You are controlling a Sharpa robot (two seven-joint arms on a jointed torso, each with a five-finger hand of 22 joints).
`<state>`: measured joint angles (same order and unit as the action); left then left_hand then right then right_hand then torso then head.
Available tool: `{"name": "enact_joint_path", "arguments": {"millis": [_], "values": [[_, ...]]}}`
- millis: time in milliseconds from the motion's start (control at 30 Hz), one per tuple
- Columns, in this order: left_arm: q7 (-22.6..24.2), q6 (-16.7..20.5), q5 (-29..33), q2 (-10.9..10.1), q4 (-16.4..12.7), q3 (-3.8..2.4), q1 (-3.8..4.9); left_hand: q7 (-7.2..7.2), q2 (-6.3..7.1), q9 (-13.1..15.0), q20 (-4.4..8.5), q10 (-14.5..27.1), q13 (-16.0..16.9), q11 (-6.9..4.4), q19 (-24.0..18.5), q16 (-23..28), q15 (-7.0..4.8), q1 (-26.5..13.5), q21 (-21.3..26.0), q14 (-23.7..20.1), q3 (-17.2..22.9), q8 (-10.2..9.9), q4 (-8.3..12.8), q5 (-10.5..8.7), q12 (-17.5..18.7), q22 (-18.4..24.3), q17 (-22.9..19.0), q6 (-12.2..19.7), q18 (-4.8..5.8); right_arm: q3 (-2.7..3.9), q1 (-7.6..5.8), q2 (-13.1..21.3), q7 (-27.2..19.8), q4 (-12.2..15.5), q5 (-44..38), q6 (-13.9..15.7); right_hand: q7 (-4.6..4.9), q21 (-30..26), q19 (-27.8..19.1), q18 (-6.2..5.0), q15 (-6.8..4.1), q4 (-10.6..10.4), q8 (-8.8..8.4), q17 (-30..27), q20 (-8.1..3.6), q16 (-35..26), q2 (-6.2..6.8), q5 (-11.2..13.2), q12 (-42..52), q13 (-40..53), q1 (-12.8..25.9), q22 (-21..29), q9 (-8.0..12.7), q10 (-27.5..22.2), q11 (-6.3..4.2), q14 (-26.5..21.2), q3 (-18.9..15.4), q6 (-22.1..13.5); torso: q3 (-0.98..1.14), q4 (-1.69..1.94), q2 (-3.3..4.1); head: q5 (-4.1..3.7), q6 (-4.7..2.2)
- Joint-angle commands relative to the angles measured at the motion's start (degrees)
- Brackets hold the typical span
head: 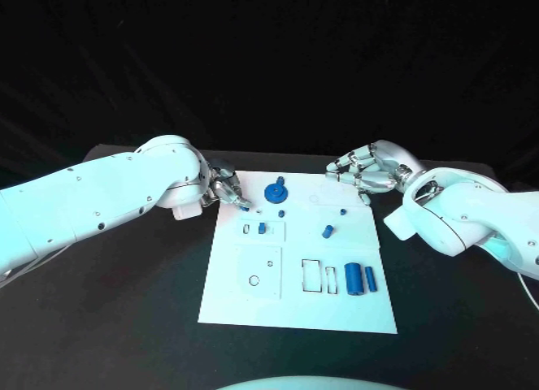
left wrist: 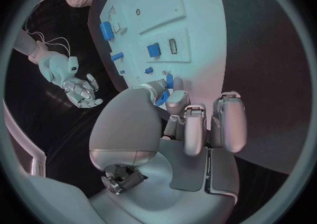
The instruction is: Assemble the parts on the task board
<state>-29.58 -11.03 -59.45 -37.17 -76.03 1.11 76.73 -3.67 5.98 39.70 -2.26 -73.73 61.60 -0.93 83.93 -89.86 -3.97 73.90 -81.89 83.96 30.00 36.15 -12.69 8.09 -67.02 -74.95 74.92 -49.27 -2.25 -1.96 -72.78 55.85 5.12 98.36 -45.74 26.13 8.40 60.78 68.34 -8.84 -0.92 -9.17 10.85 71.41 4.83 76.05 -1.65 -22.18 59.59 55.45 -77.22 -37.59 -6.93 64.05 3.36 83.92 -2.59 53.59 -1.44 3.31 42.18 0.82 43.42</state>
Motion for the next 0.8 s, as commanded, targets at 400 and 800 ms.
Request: {"name": "enact_joint_path", "arguments": {"millis": [400,800], "values": [[1.71,1.35,-1.59,-2.18,-4.20,0.14,-1.74,0.27,0.31,0.03,-0.04,-0.88,0.62,0.11,1.23,-0.14,-0.13,-0.20,-0.25,6.04,8.11,0.38,7.66,0.19,-0.82,-7.04,15.08,-0.43,-0.15,-0.11,0.06,-0.11,-0.39,-0.09,-0.02,-0.86,0.06,-0.43,-0.21,-0.38,-0.05,-0.49,0.08,0.02,0.12,-0.27,-0.24,-0.60,0.30,-0.08,-0.41,0.10,0.08,-0.10,0.13,1.74,-0.02,-0.25,-0.01,-0.02,0.07,0.05,0.31],[-0.06,-3.02,-2.20,-1.93,-4.28,0.22,-2.42,0.28,0.34,0.04,-0.03,-0.90,0.63,0.11,1.21,-0.14,-0.13,-0.22,-0.23,6.04,8.14,0.39,7.67,0.19,-0.83,-7.02,15.08,-0.45,-0.16,-0.15,0.09,-0.20,-0.43,-0.18,-0.01,-0.93,0.06,-0.44,-0.19,-0.38,-0.05,-0.52,0.08,0.01,0.12,-0.28,-0.27,-0.71,0.31,-0.09,-0.43,0.10,0.08,-0.10,0.13,1.74,-0.01,-0.26,0.06,-0.18,0.05,0.30,0.61]]}}
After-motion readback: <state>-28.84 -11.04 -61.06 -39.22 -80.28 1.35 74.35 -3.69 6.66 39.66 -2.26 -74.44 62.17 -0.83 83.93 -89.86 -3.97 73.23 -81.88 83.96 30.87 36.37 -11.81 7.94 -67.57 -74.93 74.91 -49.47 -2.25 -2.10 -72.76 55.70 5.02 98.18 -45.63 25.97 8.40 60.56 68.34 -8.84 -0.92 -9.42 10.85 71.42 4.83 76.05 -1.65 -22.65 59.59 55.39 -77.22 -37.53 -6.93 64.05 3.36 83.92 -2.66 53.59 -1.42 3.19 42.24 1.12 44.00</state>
